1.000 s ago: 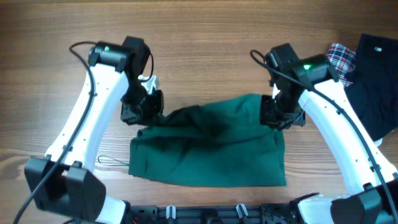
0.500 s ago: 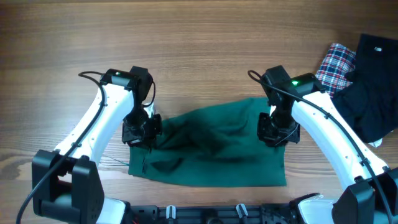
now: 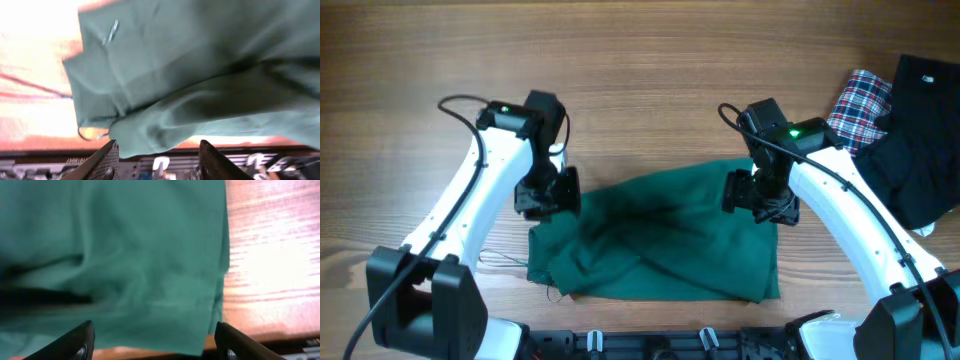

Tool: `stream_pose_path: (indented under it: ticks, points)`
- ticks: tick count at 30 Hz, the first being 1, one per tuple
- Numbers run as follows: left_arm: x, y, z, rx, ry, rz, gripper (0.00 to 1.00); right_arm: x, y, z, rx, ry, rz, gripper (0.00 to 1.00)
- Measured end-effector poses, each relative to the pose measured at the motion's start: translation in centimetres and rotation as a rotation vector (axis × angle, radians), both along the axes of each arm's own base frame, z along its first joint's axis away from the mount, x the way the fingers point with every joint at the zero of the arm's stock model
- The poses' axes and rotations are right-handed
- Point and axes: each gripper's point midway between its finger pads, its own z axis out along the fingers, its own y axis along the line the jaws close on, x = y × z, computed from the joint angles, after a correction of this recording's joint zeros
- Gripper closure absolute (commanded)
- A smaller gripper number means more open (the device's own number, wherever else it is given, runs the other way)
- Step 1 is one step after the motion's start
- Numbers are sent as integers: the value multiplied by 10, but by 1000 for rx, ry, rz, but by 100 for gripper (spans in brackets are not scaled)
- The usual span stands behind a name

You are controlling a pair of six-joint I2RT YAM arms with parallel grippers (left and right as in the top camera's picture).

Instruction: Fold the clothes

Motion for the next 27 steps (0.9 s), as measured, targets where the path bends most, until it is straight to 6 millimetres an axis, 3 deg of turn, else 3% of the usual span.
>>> stream_pose_path:
  ticks: [2,6,9,12,13,14,19,23,27]
  points:
    - [12,-6,8,-31,-50,3,48,7,5,0,25,-28,16,20]
    - [8,-22,11,-107,-32,4,43,10,15,1,81,-41,62,19]
    - [2,-36,2,-140,-21,-27,58,12,17,1,94,-50,85,20]
    - [7,-53,-11,-189,-64,-53,94,20,21,1,110,-83,99,30]
    - [15,-60,-14,-211,-100,-57,96,24,22,2,115,-100,106,46]
    - [25,-65,-16,-228,-138,-53,96,28,24,2,120,-117,107,51]
    - [49,-82,-37,-259,-173,-28,96,38,28,3,135,-159,108,54]
    - [27,-102,-63,-238,-60,-54,96,39,28,3,135,-160,108,54]
    - [-3,-121,-67,-226,30,-97,96,39,28,3,135,-160,108,54]
